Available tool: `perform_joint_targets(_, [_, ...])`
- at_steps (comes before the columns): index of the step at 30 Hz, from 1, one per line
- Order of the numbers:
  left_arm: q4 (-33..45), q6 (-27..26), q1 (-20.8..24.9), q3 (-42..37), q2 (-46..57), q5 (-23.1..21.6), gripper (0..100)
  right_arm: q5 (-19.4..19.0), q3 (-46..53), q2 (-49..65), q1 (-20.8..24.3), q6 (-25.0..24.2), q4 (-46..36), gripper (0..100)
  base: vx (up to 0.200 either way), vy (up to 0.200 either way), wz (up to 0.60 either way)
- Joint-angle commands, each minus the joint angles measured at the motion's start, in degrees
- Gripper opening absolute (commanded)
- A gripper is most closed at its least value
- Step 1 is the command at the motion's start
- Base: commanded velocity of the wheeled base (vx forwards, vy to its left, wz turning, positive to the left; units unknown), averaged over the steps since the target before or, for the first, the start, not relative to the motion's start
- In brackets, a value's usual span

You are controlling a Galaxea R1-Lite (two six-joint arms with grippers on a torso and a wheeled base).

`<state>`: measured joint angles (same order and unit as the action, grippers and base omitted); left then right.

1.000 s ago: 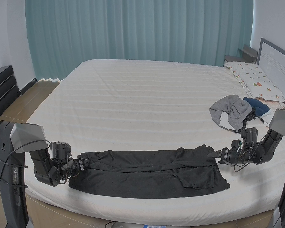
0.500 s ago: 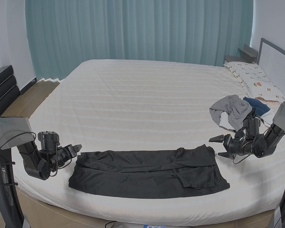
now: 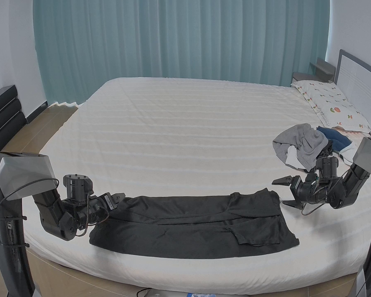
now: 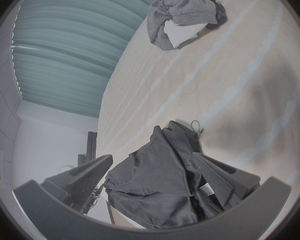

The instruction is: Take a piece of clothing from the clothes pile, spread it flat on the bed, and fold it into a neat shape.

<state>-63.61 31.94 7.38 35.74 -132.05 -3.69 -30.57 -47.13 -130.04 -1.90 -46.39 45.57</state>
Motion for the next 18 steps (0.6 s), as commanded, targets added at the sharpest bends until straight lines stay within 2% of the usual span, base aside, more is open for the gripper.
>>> perform_joint_targets(1, [-0.4,0.8,1.1,1.9,-1.6,0.1,100,0.2,1.6,-1.1,0.3,0.2,1.9,100,0.0,0.0,0.0])
perform_joint_targets(6, [-0.4,7.6,2.3,4.5,-1.6,0.8,100,0.3,3.0,-1.9,0.8,0.1,5.9,100,0.0,0.0,0.0])
perform_joint_targets(10, [-0.4,7.7,2.6,4.3,-1.2,1.9,100,0.3,3.6,-2.0,0.8,0.1,7.0,100,0.0,0.0,0.0])
perform_joint_targets(14, [-1.3,8.1,2.6,7.5,-0.4,8.5,100,0.2,3.6,-2.0,0.8,0.1,7.0,100,0.0,0.0,0.0])
perform_joint_targets(17, [-1.3,8.2,2.7,7.8,-0.2,9.1,100,0.2,3.5,-2.0,0.8,0.1,7.0,100,0.0,0.0,0.0])
perform_joint_targets(18, [-1.3,8.5,4.4,7.7,-0.4,9.3,100,0.2,3.4,-2.1,0.8,0.1,7.0,100,0.0,0.0,0.0])
